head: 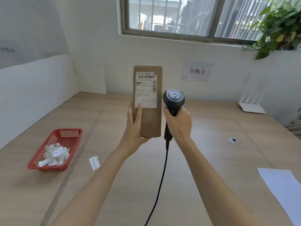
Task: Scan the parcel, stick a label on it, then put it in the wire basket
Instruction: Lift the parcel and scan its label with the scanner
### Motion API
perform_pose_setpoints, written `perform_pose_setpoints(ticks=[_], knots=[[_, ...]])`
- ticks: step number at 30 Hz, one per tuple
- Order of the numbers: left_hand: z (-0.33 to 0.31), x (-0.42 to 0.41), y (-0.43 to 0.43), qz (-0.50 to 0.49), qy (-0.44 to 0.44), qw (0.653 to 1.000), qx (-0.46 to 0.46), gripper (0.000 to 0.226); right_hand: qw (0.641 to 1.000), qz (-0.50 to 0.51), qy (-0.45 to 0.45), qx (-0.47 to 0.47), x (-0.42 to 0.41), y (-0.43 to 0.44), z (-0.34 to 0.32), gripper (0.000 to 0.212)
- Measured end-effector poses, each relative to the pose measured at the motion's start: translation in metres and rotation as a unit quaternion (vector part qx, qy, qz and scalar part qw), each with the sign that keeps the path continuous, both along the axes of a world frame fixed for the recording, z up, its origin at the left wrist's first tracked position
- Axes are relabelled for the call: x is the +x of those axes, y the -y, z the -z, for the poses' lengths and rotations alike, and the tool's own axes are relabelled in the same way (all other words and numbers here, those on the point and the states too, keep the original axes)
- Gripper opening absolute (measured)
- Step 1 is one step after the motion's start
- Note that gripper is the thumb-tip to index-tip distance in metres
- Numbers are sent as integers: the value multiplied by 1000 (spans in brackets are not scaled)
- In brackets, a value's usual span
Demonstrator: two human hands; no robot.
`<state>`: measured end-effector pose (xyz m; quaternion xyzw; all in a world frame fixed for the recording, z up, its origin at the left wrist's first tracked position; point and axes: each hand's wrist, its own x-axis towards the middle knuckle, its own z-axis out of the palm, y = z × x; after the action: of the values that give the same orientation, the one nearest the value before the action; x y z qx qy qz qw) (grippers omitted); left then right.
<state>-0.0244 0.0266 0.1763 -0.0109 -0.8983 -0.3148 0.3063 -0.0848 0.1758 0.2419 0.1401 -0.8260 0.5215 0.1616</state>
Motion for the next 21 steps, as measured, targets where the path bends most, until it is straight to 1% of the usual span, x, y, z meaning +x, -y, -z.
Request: perform_pose_setpoints(ticks=[3, 6, 9, 13, 17, 21], knots=[[29, 5, 3, -1, 31, 999, 21, 127, 998, -8, 65, 23, 1, 0, 34, 34], [60, 10, 3, -3, 75, 995, 62, 128, 990, -34, 137, 15, 4, 0, 72, 32], [92, 16, -1, -4, 116, 989, 87, 130, 977, -64, 201, 18, 7, -1, 110, 39], [133, 22, -6, -5, 173, 979, 106, 130, 963, -75, 254, 45, 11, -6, 149, 28], [170, 28, -13, 7, 227, 967, 112, 130, 949, -73, 300, 67, 16, -13, 186, 31], [199, 41, -21, 35, 285, 946, 153, 129, 932, -70, 342, 93, 25, -23, 219, 29]])
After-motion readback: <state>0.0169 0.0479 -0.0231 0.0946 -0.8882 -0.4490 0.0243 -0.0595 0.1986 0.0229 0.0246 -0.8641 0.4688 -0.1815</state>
